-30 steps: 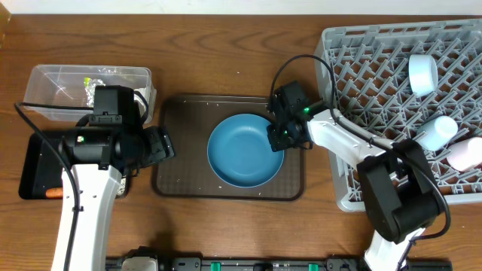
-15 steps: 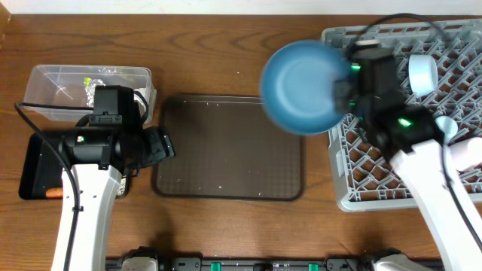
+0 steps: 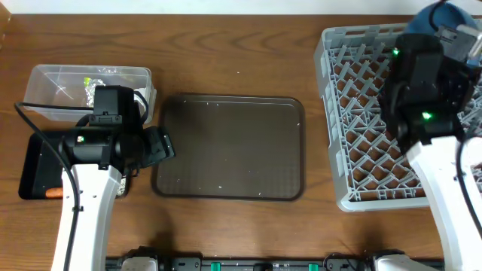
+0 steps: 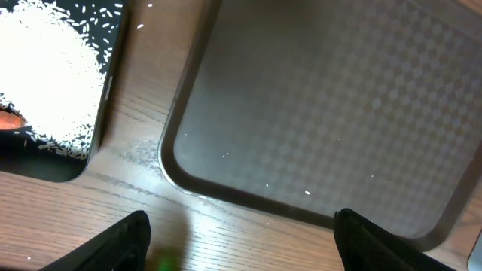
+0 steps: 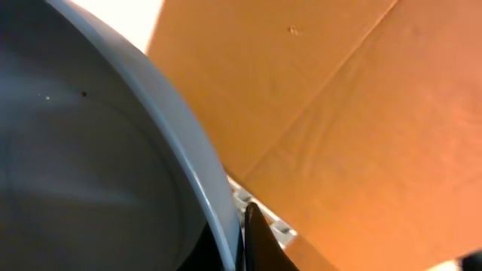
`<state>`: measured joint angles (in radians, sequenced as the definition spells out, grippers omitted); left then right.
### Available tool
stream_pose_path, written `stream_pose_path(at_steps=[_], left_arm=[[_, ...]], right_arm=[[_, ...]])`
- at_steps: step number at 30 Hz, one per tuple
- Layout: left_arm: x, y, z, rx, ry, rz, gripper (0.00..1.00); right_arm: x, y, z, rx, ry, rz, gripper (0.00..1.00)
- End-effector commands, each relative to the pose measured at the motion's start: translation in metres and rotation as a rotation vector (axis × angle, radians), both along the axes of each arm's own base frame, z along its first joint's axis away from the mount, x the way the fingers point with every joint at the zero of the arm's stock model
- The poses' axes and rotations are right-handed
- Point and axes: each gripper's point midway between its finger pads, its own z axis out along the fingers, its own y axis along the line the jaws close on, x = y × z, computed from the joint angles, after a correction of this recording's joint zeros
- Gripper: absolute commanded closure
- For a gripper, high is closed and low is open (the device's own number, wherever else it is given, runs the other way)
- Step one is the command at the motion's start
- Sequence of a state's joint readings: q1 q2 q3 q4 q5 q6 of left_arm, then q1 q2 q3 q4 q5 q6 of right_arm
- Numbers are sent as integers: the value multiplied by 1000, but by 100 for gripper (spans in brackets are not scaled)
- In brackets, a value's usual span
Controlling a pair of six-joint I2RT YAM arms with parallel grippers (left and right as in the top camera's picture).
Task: Sort waste into correct bins and load items into the dishwasher rack
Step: 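Lift the blue plate with the right gripper and carry it into the rack, then lower the blue plate upright into the rack slots and release it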
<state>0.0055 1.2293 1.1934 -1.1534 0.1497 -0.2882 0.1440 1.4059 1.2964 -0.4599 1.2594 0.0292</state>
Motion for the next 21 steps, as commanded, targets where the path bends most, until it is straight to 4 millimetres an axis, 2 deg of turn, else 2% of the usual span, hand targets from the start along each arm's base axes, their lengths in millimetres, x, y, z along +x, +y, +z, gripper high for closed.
stream_pose_path(at_steps=[1, 6, 12, 16, 21], left_arm=[[-2, 3, -2, 12, 14, 4, 21], [-2, 3, -2, 12, 17, 3, 21], [-2, 3, -2, 9, 16, 3, 22], [-2, 3, -2, 9, 16, 3, 21], [-1, 3, -1, 9, 10, 3, 21]], right_arm=[[4, -10, -16, -80, 94, -99, 99], [29, -12, -57, -124, 188, -143, 99], [53, -2, -102, -143, 288, -115, 99], [60, 5, -118, -150, 325, -96, 99], [65, 15, -126, -143, 343, -59, 99]])
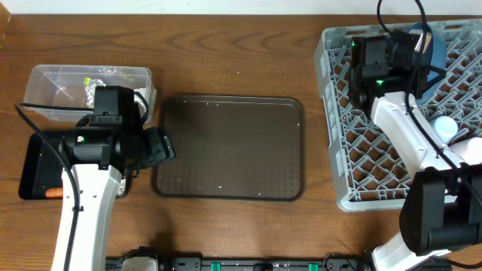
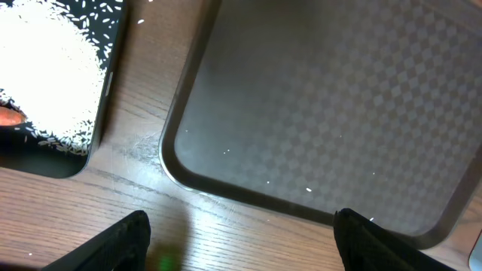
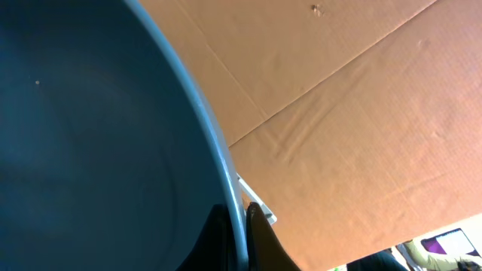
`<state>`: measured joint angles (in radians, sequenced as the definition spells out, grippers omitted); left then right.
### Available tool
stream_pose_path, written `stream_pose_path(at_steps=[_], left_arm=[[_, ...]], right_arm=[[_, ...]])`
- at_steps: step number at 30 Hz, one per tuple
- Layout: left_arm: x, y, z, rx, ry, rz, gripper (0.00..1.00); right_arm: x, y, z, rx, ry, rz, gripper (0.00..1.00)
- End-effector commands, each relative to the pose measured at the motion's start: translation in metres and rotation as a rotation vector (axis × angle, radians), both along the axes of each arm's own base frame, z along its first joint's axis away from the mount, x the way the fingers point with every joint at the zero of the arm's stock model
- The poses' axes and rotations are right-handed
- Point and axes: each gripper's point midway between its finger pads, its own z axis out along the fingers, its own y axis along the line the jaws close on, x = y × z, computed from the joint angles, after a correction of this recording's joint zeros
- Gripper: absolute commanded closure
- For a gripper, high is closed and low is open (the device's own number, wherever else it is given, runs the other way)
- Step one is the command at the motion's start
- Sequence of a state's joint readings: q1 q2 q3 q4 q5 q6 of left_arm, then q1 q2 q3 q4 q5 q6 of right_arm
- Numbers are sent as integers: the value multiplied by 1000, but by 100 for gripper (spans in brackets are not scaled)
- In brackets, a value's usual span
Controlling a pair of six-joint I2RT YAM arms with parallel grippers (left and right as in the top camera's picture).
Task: Sort waste into correct bins and load items into the dishwasher rack
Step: 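Lower the blue plate upright into the rack slots and release it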
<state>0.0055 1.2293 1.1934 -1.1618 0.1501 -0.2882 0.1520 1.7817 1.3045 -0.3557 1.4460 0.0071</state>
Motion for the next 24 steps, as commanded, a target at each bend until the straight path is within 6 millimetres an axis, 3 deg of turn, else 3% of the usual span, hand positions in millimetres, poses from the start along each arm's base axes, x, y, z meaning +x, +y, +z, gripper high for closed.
stream_pose_path(at_steps=[1, 18, 20, 24], left_arm=[[2, 3, -1, 10, 0, 3, 21], [3, 3, 0, 10, -8, 2, 21], [4, 3, 0, 10, -8, 2, 21], [3, 3, 0, 10, -8, 3, 21]], right_arm=[[13, 13, -29, 37, 80, 67, 99], [20, 40, -54, 123, 191, 194, 98], [19, 45, -55, 120, 205, 205, 92], [17, 59, -59, 120, 254, 242, 60]])
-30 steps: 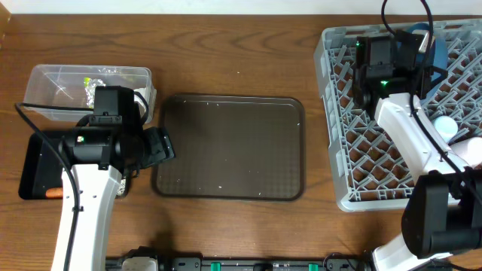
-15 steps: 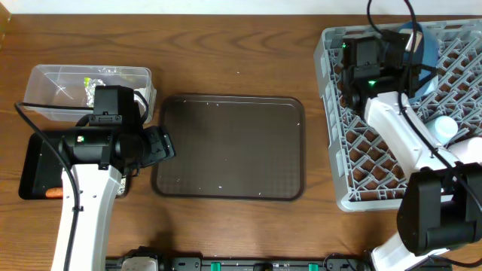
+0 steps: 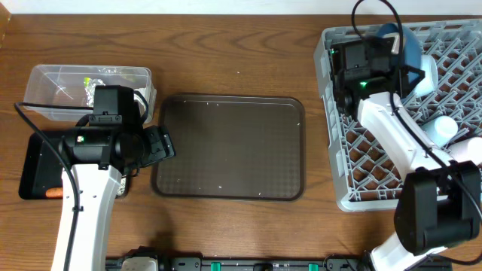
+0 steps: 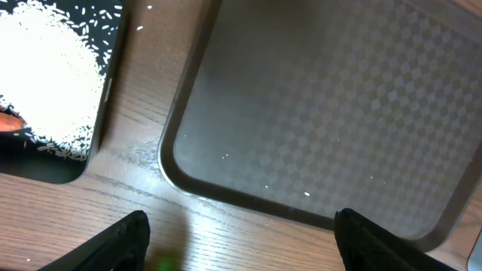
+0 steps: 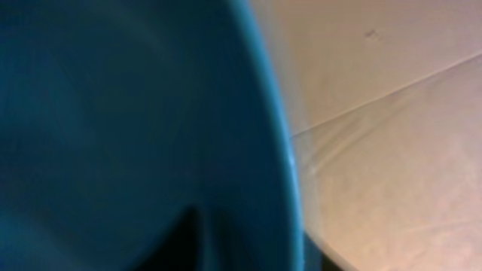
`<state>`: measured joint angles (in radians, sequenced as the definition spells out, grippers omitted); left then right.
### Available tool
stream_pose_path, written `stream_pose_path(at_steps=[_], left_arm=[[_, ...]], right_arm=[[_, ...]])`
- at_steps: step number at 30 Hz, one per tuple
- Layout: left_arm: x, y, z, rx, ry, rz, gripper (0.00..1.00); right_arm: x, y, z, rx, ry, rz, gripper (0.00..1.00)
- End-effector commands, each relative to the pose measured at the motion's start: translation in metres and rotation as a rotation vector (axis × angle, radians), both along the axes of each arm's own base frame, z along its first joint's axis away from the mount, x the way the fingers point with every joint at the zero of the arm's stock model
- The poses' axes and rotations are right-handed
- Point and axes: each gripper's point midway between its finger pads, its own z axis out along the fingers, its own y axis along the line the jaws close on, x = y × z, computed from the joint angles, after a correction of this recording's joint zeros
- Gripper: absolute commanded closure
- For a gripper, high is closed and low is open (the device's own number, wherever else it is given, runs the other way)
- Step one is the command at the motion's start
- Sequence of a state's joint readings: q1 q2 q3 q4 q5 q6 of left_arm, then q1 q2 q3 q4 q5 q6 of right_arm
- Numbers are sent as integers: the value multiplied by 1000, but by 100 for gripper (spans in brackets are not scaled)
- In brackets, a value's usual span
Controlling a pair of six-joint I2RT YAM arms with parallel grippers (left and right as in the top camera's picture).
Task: Sort waste into correct bins and load items into the dishwasher rack
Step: 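Lower the blue plate upright into the rack slots and release it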
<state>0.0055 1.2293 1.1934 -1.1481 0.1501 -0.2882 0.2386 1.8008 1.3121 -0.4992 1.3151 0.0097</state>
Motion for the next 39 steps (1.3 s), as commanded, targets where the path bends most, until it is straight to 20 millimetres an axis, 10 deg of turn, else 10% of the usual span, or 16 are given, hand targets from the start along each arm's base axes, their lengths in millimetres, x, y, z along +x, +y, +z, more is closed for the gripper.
stream_pose_path(at_steps=[1, 8, 19, 27, 39], left_arm=[[0, 3, -1, 10, 6, 2, 21], [0, 3, -1, 10, 6, 2, 21], [0, 3, -1, 10, 6, 2, 21], [0, 3, -1, 10, 7, 2, 21], [2, 3, -1, 10, -1, 3, 21]], right_arm=[[4, 22, -30, 46, 102, 86, 54], [-1, 46, -36, 40, 166, 147, 14], [-21, 42, -55, 164, 160, 100, 7], [-34, 83, -76, 531, 255, 243, 4], [-57, 106, -7, 903, 63, 396, 1]])
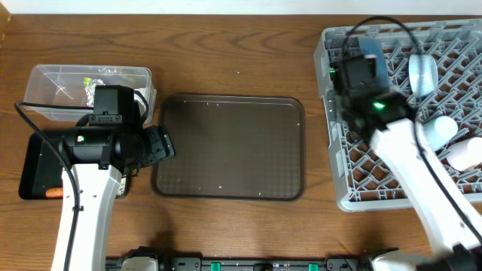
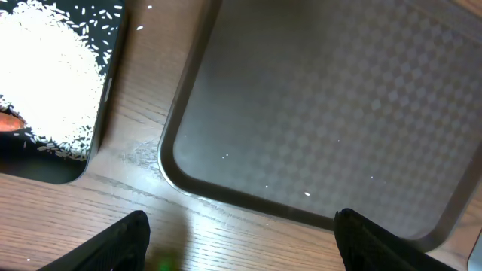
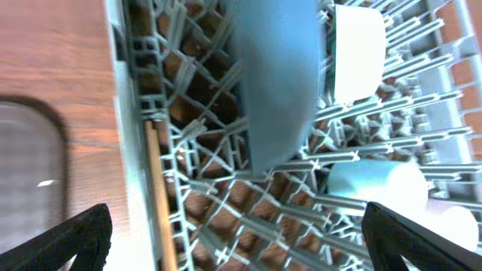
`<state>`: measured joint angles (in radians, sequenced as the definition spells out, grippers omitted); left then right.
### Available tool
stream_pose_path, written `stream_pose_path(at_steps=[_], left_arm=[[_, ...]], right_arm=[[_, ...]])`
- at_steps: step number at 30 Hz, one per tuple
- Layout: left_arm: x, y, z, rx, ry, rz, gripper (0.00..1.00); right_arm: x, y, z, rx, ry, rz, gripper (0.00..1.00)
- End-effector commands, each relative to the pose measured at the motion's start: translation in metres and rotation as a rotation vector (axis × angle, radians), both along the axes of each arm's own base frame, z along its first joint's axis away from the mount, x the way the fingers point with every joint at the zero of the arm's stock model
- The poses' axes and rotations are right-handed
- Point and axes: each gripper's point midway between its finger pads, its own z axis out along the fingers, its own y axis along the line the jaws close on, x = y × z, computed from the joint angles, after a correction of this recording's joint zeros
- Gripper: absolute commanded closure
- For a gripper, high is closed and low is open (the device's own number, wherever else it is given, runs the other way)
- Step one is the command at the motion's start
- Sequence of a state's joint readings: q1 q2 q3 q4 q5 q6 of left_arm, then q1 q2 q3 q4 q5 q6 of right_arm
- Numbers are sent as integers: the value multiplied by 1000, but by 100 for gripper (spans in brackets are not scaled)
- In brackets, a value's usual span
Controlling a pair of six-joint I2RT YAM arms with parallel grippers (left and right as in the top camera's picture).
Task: Sort waste into correct bins and load items into the dishwasher rack
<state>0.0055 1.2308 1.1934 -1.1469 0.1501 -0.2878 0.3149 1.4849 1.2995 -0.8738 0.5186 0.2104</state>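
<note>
A blue plate (image 3: 275,83) stands on edge between the tines at the back left of the grey dishwasher rack (image 1: 343,199); it also shows in the overhead view as the blue plate (image 1: 374,64). My right gripper (image 3: 248,241) hangs open just above the rack, back from the plate, holding nothing. My left gripper (image 2: 241,245) is open over the wood at the near left corner of the brown tray (image 2: 324,113). The tray (image 1: 230,147) carries only a few specks.
A white cup (image 3: 358,49) and a pale blue cup (image 3: 376,184) lie in the rack beside the plate. A black bin (image 1: 34,169) with rice stands at the left, and a clear bin (image 1: 86,75) with scraps behind it.
My right gripper was shut on the blue plate, which filled its view. Now the plate stands in the rack and the gripper is open and drawn back. The left arm has not moved.
My right gripper held the blue plate high over the rack's far right corner. Then it was further left over the back of the rack, then low at the back left. Now the plate stands in the tines, let go. The left arm stayed still throughout.
</note>
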Motion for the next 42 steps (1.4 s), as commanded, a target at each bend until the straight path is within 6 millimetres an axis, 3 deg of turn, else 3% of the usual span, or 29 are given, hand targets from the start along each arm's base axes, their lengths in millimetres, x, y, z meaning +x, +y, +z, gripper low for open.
stream_pose_path(at_steps=[1, 4, 7, 11, 16, 19, 25, 30, 33, 35, 36, 42], left_arm=[[3, 3, 0, 10, -10, 2, 21], [14, -4, 4, 15, -60, -54, 21], [24, -19, 6, 20, -100, -128, 21], [28, -41, -8, 32, -63, -237, 20], [2, -44, -41, 39, 160, -267, 20], [-14, -40, -45, 50, 242, -265, 20], [-24, -38, -16, 43, 125, -253, 20], [-35, -24, 15, 101, -135, -223, 20], [-50, -11, 27, 143, -327, -185, 20], [-61, -9, 30, 132, -424, -172, 11], [-67, -8, 31, 124, -470, -161, 2], [-90, -4, 52, 100, -727, -133, 2]], right_arm=[[-8, 6, 10, 229, -19, 3, 1], [-8, 4, 13, 396, -13, 11, 1], [-9, -12, 11, 505, 0, -23, 1], [-14, -29, 10, 582, 19, -13, 1], [-41, -55, -4, 582, 116, -91, 1], [-61, -73, -14, 544, 183, -180, 1], [-93, -73, -27, 553, 233, -225, 1], [-110, -75, -31, 513, 47, -221, 1], [-121, -73, -21, 483, -152, -172, 1], [-128, -72, -13, 467, -247, -149, 1], [-131, -71, -7, 458, -312, -132, 1], [-150, -67, 22, 425, -524, -72, 1]])
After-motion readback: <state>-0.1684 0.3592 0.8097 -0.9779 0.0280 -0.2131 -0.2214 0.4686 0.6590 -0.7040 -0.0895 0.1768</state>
